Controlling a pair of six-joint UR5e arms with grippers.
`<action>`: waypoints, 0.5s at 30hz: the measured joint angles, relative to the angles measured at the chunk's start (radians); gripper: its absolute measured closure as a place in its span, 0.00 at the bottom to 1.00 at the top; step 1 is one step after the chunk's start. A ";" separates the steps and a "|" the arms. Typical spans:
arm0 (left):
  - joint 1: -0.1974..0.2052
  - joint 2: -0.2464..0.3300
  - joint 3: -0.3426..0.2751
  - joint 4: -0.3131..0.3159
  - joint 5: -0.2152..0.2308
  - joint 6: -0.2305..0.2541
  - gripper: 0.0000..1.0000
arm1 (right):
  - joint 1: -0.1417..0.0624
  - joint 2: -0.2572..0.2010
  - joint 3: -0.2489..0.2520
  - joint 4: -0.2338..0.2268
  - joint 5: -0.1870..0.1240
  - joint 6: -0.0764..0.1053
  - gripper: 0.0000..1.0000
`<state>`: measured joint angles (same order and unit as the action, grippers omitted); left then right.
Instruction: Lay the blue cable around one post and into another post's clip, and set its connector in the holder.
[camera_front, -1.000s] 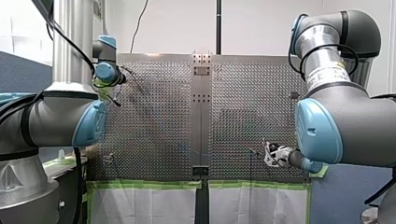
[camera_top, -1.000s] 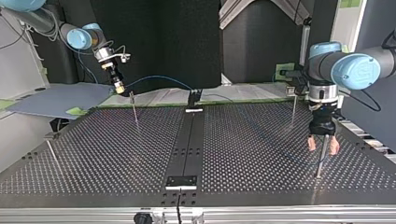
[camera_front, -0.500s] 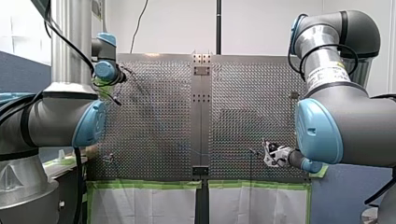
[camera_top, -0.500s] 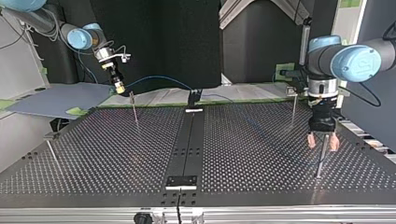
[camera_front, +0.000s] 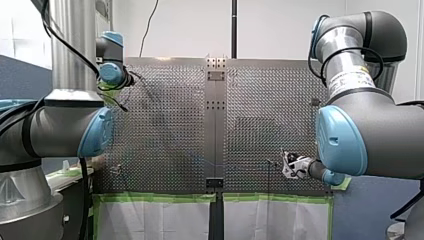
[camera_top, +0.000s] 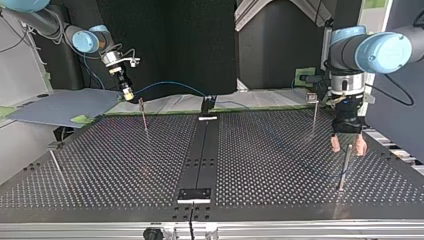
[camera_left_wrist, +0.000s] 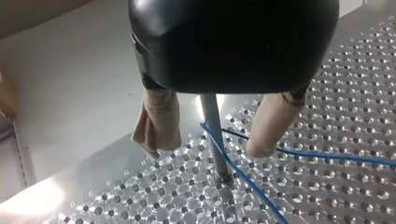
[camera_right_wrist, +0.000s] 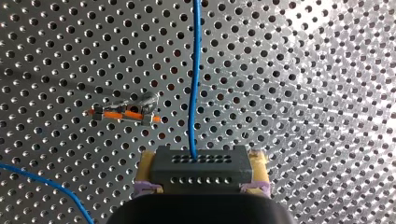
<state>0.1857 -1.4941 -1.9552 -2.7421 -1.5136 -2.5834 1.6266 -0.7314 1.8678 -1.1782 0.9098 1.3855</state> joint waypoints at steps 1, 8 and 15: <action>0.000 0.002 -0.001 -0.004 0.000 0.004 0.00 | 0.000 0.000 0.000 0.000 0.000 0.000 1.00; -0.003 0.020 -0.021 -0.028 0.012 0.035 0.00 | 0.000 0.000 0.000 -0.001 0.000 0.000 1.00; -0.004 0.074 -0.079 0.013 0.023 0.042 0.00 | 0.000 0.000 0.000 -0.004 0.000 0.000 1.00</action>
<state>0.1821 -1.4202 -2.0337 -2.7294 -1.4902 -2.5417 1.6268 -0.7317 1.8679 -1.1826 0.9098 1.3855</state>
